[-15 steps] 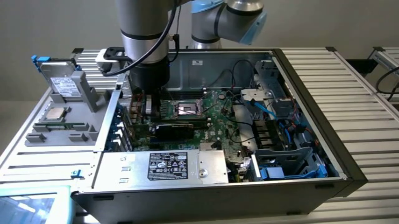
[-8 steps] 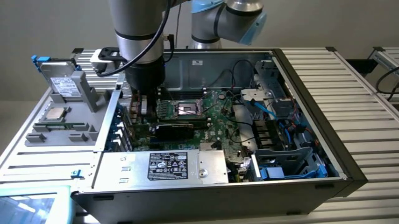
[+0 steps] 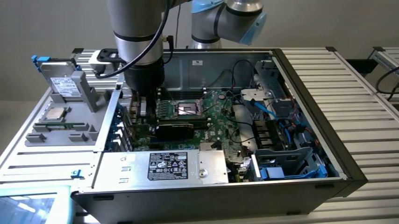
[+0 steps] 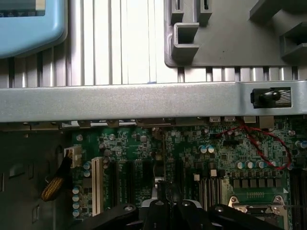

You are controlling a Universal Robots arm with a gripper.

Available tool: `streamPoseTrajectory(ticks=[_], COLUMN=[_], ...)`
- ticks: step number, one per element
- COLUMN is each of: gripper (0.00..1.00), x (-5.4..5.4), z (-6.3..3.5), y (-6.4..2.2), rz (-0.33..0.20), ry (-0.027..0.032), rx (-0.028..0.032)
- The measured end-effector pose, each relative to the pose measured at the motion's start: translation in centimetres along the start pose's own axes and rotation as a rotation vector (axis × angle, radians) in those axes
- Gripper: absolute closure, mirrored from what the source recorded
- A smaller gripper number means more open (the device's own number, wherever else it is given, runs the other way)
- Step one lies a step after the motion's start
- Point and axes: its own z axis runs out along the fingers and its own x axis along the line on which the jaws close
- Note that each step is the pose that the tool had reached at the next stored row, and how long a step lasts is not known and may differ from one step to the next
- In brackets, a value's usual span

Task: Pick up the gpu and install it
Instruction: 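Press down on the gpu until it lock into place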

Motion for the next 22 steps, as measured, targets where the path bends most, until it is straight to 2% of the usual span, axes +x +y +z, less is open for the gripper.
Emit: streamPoseTrajectory(ticks=[9,22], gripper=[0.86,0.86], x=[0.04,0.04], z=[0.05,0.53], y=[0.00,-0.02], rz=[0.000,0.000], ry=[0.0001,-0.0036], rx=[-0.0001,-0.0003])
